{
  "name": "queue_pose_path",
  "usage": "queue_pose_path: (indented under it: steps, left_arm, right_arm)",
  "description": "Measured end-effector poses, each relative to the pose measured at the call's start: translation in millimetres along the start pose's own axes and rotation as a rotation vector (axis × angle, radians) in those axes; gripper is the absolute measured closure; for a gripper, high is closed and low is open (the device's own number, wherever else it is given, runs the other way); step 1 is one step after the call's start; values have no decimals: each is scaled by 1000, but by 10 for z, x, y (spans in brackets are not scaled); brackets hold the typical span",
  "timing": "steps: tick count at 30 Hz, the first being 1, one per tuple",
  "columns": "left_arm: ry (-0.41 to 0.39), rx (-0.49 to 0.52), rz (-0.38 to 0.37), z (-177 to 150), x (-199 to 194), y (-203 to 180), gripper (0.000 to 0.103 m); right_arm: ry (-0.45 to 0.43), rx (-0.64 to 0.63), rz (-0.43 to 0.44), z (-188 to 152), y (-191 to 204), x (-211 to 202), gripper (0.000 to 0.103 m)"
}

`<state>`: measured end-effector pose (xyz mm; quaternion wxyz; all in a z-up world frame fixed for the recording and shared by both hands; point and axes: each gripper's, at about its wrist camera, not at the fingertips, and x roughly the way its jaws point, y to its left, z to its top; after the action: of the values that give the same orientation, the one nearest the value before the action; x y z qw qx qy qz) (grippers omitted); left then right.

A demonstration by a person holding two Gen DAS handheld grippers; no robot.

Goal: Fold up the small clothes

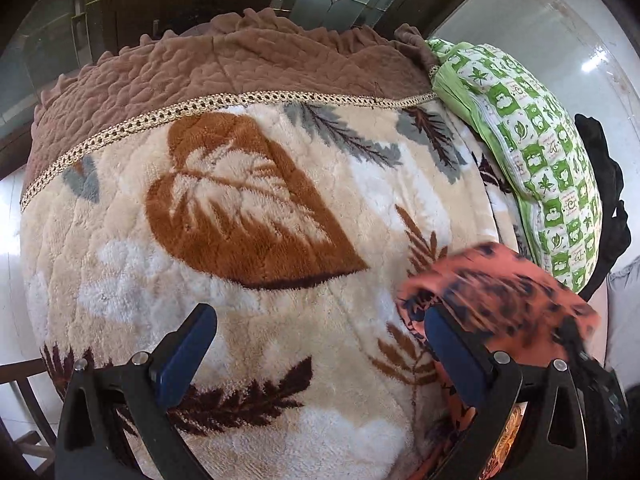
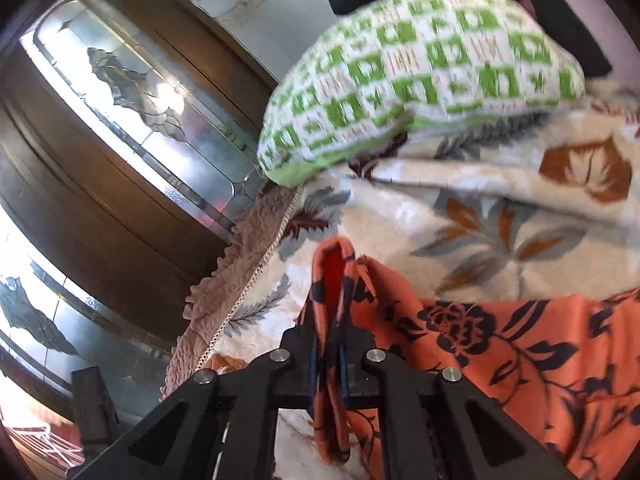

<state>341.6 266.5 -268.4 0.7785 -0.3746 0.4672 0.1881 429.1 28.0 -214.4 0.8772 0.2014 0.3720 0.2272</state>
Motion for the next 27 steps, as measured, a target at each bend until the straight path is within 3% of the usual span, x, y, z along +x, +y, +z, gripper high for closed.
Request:
queue_pose_path:
  steps: [7, 11, 16, 20, 24, 27]
  left_arm:
    - [-18, 38, -10, -123, -70, -148, 0]
    - [-31, 136, -25, -270, -98, -450, 0]
    - [-33, 283, -65, -589, -108, -938, 0]
    - [-29, 413, -79, -945, -93, -1374, 0]
    - [-28, 587, -56, -1417, -37, -1825, 0]
    - [-70, 730, -23, -1796, 12, -2078, 0]
  right_arm:
    - [-218, 85, -47, 173, -554, -1365, 97]
    - [-350, 135, -147, 130, -1096, -2360, 97]
    - [-478, 231, -341, -96, -1907, -3553, 97]
    - [-393, 360, -358, -376, -2628, -3829, 97]
    - [-250, 422, -405, -658, -3115, -3522, 97]
    - [-209, 579, -389, -935, -3511, -3396, 95]
